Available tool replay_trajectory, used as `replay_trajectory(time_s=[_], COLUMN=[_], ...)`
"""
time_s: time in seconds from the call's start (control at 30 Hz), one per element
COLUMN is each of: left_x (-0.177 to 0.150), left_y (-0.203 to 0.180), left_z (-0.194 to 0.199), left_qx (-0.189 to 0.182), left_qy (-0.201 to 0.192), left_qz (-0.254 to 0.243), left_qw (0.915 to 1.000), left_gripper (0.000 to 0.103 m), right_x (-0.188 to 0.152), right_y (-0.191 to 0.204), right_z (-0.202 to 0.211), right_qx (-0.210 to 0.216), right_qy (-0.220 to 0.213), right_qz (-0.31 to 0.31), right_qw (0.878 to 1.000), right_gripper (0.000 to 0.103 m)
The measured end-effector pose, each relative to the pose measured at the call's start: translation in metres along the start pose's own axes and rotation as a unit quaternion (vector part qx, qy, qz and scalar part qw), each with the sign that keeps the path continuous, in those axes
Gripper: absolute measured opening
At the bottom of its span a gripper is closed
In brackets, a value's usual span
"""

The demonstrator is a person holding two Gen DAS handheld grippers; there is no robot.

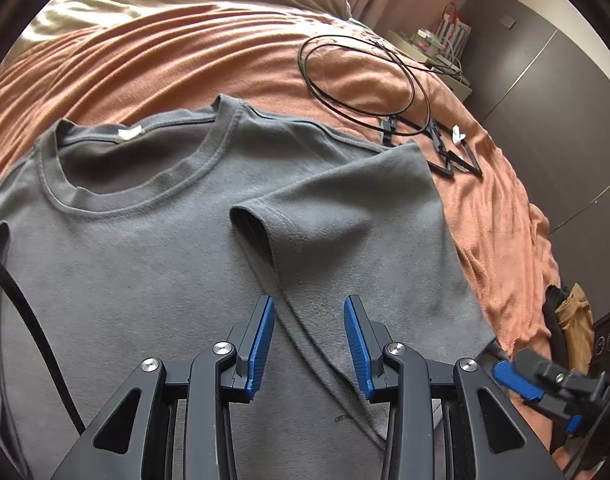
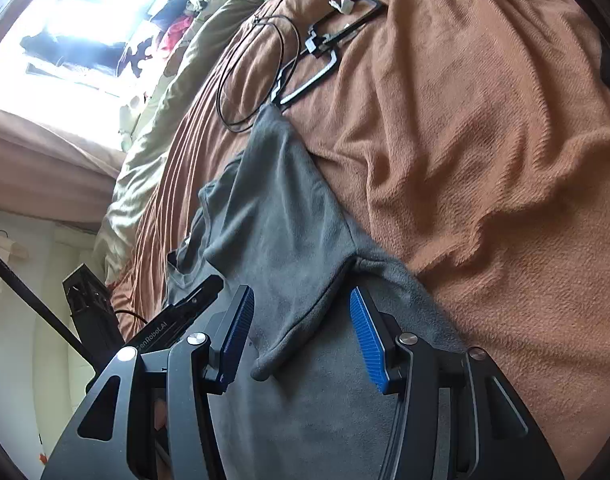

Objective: Fold small clothes

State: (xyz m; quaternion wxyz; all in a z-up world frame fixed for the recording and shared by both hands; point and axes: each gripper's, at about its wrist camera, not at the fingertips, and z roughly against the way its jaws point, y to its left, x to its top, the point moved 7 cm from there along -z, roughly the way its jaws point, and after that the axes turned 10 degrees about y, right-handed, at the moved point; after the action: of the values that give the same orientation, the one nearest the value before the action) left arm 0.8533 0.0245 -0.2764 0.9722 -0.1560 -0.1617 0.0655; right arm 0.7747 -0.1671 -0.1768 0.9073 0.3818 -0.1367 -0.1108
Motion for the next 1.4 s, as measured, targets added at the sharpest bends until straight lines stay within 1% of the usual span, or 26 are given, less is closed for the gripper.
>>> replay_trajectory(time_s=[0.07, 0.17, 0.23, 0.27, 0.37, 0.4, 0.43, 0.47, 0.5, 0.57, 0.63, 0.7, 0.77, 0.87, 0.93, 1.0, 1.07, 1.1, 1.13, 1.2, 1.23, 1.27, 1.33, 1.4], left_x=[-0.001, -0.002, -0.002, -0.003, -0.005, -0.007, -0.008, -0.009, -0.011, -0.014, -0.016, -0.020, -0.023, -0.024, -0.024, -0.023, -0.022, -0.022, -0.021, -0.020, -0.020, -0.021, -0.021, -0.024], left_y=[-0.002, -0.009, -0.012, -0.013, -0.016, -0.016, -0.017, -0.019, -0.019, -0.020, -0.022, -0.024, -0.024, -0.022, -0.020, -0.017, -0.013, -0.012, -0.010, -0.008, -0.007, -0.007, -0.007, -0.009], left_z=[-0.005, -0.012, -0.014, -0.015, -0.018, -0.018, -0.018, -0.016, -0.016, -0.015, -0.015, -0.017, -0.017, -0.015, -0.012, -0.008, -0.003, -0.002, -0.001, -0.001, -0.001, 0.000, 0.000, -0.002], left_qx=[-0.004, -0.005, 0.004, 0.009, 0.011, 0.011, 0.014, 0.019, 0.019, 0.010, -0.001, -0.008, -0.009, -0.006, -0.004, -0.008, -0.014, -0.016, -0.018, -0.019, -0.020, -0.021, -0.032, -0.036], left_qy=[0.004, 0.010, 0.009, 0.008, 0.013, 0.016, 0.015, 0.012, 0.012, 0.015, 0.020, 0.026, 0.028, 0.027, 0.027, 0.025, 0.020, 0.018, 0.017, 0.018, 0.018, 0.018, 0.018, 0.024], left_qz=[0.003, -0.009, -0.019, -0.023, -0.034, -0.037, -0.041, -0.044, -0.046, -0.041, -0.034, -0.033, -0.032, -0.035, -0.036, -0.033, -0.030, -0.028, -0.025, -0.024, -0.023, -0.023, -0.025, -0.031], left_qw=[1.0000, 0.9999, 0.9998, 0.9997, 0.9993, 0.9991, 0.9990, 0.9988, 0.9987, 0.9990, 0.9992, 0.9991, 0.9991, 0.9990, 0.9990, 0.9991, 0.9993, 0.9993, 0.9994, 0.9994, 0.9994, 0.9994, 0.9990, 0.9986], left_gripper=[0.038, 0.038, 0.037, 0.033, 0.009, 0.006, 0.005, 0.005, 0.004, 0.004, 0.004, 0.004, 0.004, 0.004, 0.004, 0.004, 0.005, 0.006, 0.006, 0.006, 0.006, 0.006, 0.006, 0.006], right_x=[0.004, 0.017, 0.024, 0.025, 0.032, 0.032, 0.033, 0.035, 0.035, 0.035, 0.032, 0.027, 0.022, 0.015, 0.017, 0.018, 0.019, 0.017, 0.016, 0.011, 0.010, 0.009, 0.008, 0.009], right_y=[-0.004, -0.011, -0.018, -0.021, -0.027, -0.028, -0.028, -0.029, -0.030, -0.037, -0.041, -0.043, -0.042, -0.033, -0.027, -0.017, -0.001, 0.003, 0.007, 0.014, 0.016, 0.021, 0.030, 0.036], right_z=[-0.006, -0.005, -0.006, -0.008, -0.011, -0.010, -0.011, -0.010, -0.009, -0.009, -0.008, -0.006, -0.004, 0.001, 0.008, 0.021, 0.035, 0.034, 0.032, 0.019, 0.014, 0.007, -0.002, -0.010], right_qx=[0.001, 0.013, 0.016, 0.021, 0.035, 0.034, 0.031, 0.026, 0.023, 0.021, 0.023, 0.024, 0.014, -0.022, -0.045, -0.058, -0.067, -0.070, -0.064, -0.032, -0.024, -0.019, -0.013, -0.007], right_qy=[0.001, -0.023, -0.034, -0.037, -0.048, -0.054, -0.059, -0.067, -0.073, -0.081, -0.086, -0.088, -0.090, -0.077, -0.076, -0.088, -0.113, -0.114, -0.111, -0.096, -0.090, -0.085, -0.085, -0.086], right_qz=[-0.008, -0.021, -0.030, -0.034, -0.045, -0.045, -0.044, -0.043, -0.043, -0.051, -0.061, -0.069, -0.069, -0.052, -0.044, -0.034, -0.007, 0.000, 0.004, 0.007, 0.009, 0.014, 0.028, 0.041], right_qw=[1.000, 0.999, 0.999, 0.999, 0.997, 0.997, 0.997, 0.996, 0.996, 0.995, 0.994, 0.993, 0.993, 0.995, 0.995, 0.994, 0.991, 0.991, 0.992, 0.995, 0.996, 0.996, 0.996, 0.995], right_gripper=[0.048, 0.048, 0.048, 0.048, 0.047, 0.046, 0.042, 0.035, 0.030, 0.016, 0.011, 0.011, 0.011, 0.011, 0.011, 0.012, 0.012, 0.012, 0.012, 0.012, 0.012, 0.012, 0.012, 0.012])
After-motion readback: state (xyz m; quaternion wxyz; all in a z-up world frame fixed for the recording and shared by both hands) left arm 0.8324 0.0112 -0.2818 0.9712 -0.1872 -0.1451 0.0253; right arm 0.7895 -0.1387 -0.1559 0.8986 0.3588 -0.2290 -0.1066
